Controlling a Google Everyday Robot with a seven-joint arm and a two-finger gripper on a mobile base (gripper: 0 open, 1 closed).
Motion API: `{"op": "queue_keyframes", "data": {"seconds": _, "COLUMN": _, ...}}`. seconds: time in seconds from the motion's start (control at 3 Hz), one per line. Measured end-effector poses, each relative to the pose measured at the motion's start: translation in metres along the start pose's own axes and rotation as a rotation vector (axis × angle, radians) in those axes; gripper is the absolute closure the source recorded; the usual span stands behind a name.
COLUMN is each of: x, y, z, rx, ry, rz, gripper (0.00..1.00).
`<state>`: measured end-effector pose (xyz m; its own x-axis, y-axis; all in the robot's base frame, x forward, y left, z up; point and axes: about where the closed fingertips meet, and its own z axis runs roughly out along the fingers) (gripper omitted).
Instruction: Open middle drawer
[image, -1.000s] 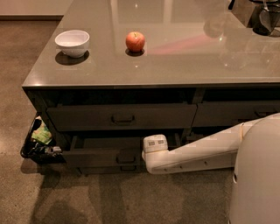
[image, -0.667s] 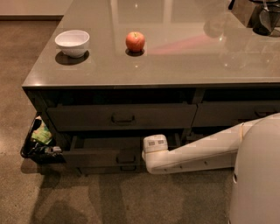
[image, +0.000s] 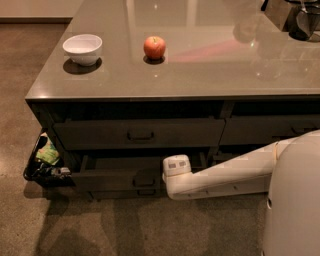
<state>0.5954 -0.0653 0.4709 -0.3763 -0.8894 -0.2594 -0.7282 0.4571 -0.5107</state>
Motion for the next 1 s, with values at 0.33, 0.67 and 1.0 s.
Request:
{"op": "queue_keyframes", "data": {"seconds": 0.33, "x": -0.003, "y": -0.015, "z": 0.007, "rx": 0.045, "ry": -0.004, "rz": 0.014, "gripper": 1.00}}
{"op": "queue_keyframes", "data": {"seconds": 0.67, "x": -0.010, "y": -0.041, "z": 0.022, "rx": 0.075, "ry": -0.013, "rz": 0.028, "gripper": 1.00}}
{"op": "queue_keyframes", "data": {"seconds": 1.0, "x": -0.016, "y": -0.055, "z": 0.034, "rx": 0.074, "ry": -0.022, "rz": 0.034, "gripper": 1.00}}
